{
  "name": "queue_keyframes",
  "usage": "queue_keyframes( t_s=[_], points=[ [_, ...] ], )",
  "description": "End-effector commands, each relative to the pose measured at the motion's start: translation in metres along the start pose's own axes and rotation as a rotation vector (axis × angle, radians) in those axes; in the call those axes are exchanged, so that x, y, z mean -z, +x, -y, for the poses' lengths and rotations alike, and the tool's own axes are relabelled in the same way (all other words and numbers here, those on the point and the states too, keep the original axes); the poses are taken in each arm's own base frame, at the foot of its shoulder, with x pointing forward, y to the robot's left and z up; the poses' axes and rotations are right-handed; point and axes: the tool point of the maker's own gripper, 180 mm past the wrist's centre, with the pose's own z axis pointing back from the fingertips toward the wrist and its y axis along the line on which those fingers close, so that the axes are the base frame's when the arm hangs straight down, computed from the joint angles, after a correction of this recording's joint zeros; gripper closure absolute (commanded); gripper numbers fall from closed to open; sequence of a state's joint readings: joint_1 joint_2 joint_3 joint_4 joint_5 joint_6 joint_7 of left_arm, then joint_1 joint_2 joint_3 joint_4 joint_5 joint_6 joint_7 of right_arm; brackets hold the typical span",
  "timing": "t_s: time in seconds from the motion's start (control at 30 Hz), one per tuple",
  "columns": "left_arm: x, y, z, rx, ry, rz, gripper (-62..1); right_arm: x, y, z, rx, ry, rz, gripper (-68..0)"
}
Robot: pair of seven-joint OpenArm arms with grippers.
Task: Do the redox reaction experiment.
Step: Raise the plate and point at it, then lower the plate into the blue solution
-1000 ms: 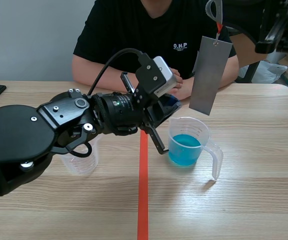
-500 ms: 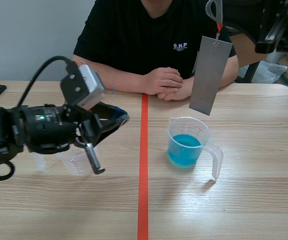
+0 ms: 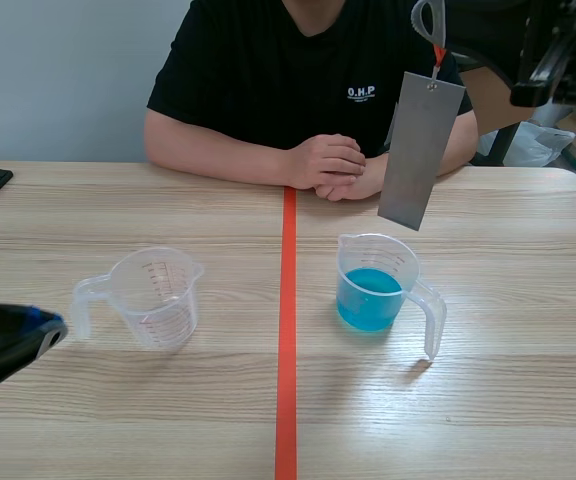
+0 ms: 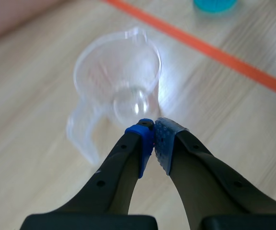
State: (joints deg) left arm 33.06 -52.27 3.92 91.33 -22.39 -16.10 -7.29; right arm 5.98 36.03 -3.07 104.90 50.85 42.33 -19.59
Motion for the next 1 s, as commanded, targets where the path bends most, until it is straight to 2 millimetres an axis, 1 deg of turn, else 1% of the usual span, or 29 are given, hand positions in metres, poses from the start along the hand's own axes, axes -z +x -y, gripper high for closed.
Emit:
queue_keyframes(
  t_s=[0.0,0.1,0.27,0.5,0.7,0.8,0.97],
  points=[
    [-0.006,-0.007,0.006,-0.052,0.013,0.002,-4.7,-0.003,0.013,0.004,-0.025,-0.001,0.035,-1.5],
    [-0.025,-0.027,0.008,-0.109,0.051,-0.045,-4.7,-0.003,0.013,0.004,-0.025,-0.001,0.035,-1.5],
    [-0.053,-0.049,0.004,-0.186,0.146,-0.095,-4.7,-0.003,0.013,0.004,-0.026,-0.001,0.034,-1.5],
    [-0.083,-0.078,0.015,-0.300,0.271,-0.164,-4.7,-0.003,0.013,0.004,-0.026,-0.001,0.034,-1.5],
    [-0.100,-0.099,0.028,-0.386,0.380,-0.215,-4.7,-0.003,0.013,0.003,-0.025,-0.001,0.035,-1.5],
    [-0.104,-0.104,0.036,-0.424,0.399,-0.228,-4.7,-0.003,0.013,0.003,-0.025,0.000,0.035,-1.5],
    [-0.107,-0.108,0.043,-0.461,0.421,-0.236,-4.7,-0.002,0.013,0.002,-0.016,0.000,0.043,-1.5]
  ],
)
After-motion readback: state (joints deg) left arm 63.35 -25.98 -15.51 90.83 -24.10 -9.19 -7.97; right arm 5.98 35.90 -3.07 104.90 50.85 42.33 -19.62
